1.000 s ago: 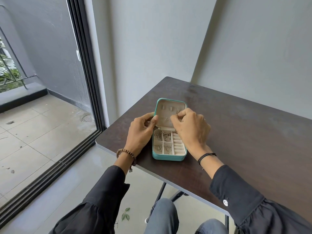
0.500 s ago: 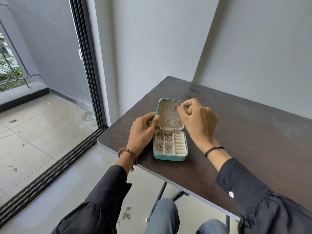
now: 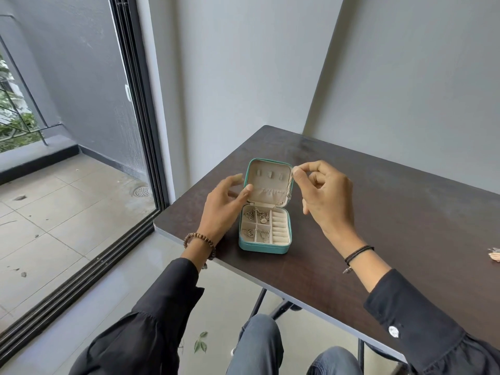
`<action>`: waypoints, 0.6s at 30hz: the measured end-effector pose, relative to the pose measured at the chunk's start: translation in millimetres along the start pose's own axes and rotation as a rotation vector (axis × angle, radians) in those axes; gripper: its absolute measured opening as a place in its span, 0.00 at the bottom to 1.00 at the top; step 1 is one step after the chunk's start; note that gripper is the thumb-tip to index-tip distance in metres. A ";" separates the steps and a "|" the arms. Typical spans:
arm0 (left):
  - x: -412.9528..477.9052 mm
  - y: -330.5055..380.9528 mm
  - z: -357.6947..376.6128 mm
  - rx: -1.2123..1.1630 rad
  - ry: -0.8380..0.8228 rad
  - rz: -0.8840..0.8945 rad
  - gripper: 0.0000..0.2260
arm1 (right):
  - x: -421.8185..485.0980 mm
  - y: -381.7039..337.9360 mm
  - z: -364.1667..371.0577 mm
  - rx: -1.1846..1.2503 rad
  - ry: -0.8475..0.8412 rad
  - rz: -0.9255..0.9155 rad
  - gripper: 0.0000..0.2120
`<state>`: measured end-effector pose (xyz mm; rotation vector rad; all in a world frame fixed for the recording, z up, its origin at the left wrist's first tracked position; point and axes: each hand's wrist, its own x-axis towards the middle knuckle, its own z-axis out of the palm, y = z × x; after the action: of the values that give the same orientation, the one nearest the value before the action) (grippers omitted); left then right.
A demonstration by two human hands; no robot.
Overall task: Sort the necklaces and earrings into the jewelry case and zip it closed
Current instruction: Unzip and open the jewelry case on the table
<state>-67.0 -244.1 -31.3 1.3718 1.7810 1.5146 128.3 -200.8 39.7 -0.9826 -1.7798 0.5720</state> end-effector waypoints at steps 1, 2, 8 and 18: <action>-2.0 3.1 -0.7 0.040 0.038 0.016 0.20 | -1.7 -1.7 -3.3 0.027 -0.010 0.005 0.08; -4.1 7.8 -1.2 0.080 0.089 0.043 0.20 | -3.5 -4.2 -7.2 0.057 -0.020 0.014 0.08; -16.5 72.5 -3.6 -0.018 0.034 0.255 0.10 | -13.0 -19.2 -33.4 0.274 -0.082 0.106 0.07; -42.0 115.2 39.6 -0.171 -0.525 0.166 0.16 | -29.6 -36.0 -82.7 0.362 -0.033 0.137 0.07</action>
<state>29.1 -271.0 50.3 1.6690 1.2159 1.1990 196.4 -249.9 84.1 -0.8478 -1.5726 0.9635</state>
